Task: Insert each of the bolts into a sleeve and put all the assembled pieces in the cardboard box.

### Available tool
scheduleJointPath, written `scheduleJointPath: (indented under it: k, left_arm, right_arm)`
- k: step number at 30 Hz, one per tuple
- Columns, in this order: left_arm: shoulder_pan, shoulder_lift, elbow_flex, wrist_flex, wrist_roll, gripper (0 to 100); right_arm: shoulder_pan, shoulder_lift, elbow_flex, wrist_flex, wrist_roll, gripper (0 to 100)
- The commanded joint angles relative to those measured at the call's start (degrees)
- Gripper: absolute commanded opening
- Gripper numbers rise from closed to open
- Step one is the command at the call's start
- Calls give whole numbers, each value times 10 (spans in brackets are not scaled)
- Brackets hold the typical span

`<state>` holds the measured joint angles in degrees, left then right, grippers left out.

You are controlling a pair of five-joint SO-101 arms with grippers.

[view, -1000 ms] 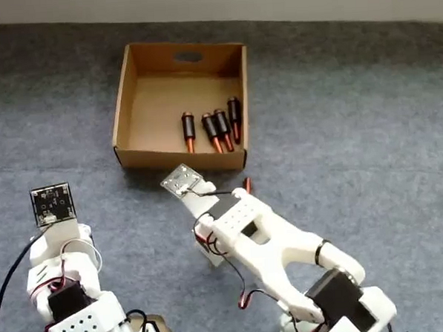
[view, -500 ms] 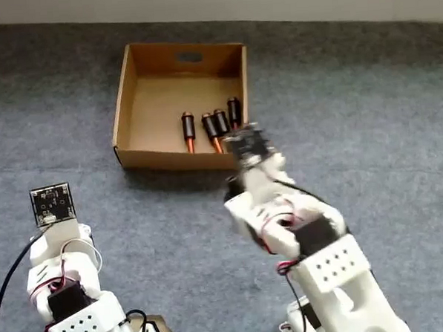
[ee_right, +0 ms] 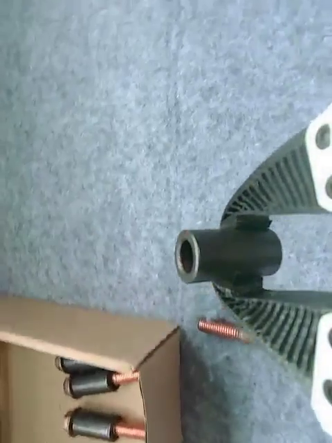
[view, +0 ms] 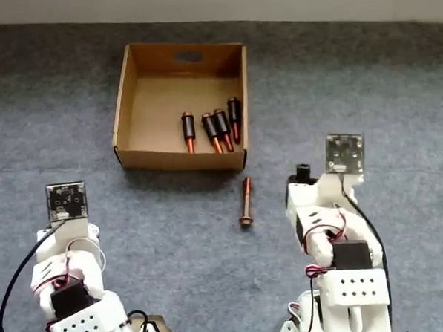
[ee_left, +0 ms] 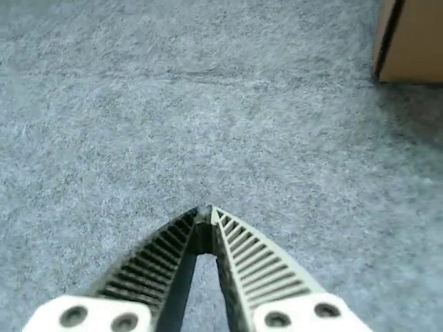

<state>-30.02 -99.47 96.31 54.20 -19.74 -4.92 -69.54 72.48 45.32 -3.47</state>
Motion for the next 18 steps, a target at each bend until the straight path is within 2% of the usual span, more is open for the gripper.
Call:
scheduleJointPath:
  k: [1, 5, 8, 11, 16, 18]
  left_arm:
    - [55, 2, -32, -7, -18, 30]
    - [148, 3, -125, 40, -13, 30]
    - [215, 5, -188, 56, 27, 31]
    - [263, 15, -224, 59, 40, 31]
    - [322, 135, -270, 55, 40, 31]
    - [350, 211, -304, 55, 62, 31]
  right_arm:
    - [42, -11, 23, -30, -6, 6]
    - [81, -11, 64, -66, -6, 6]
    - [84, -11, 87, -81, -11, 6]
    - [89, -11, 94, -88, -62, 6]
    - [89, -11, 94, -88, -81, 6]
    - [89, -11, 95, -87, -79, 6]
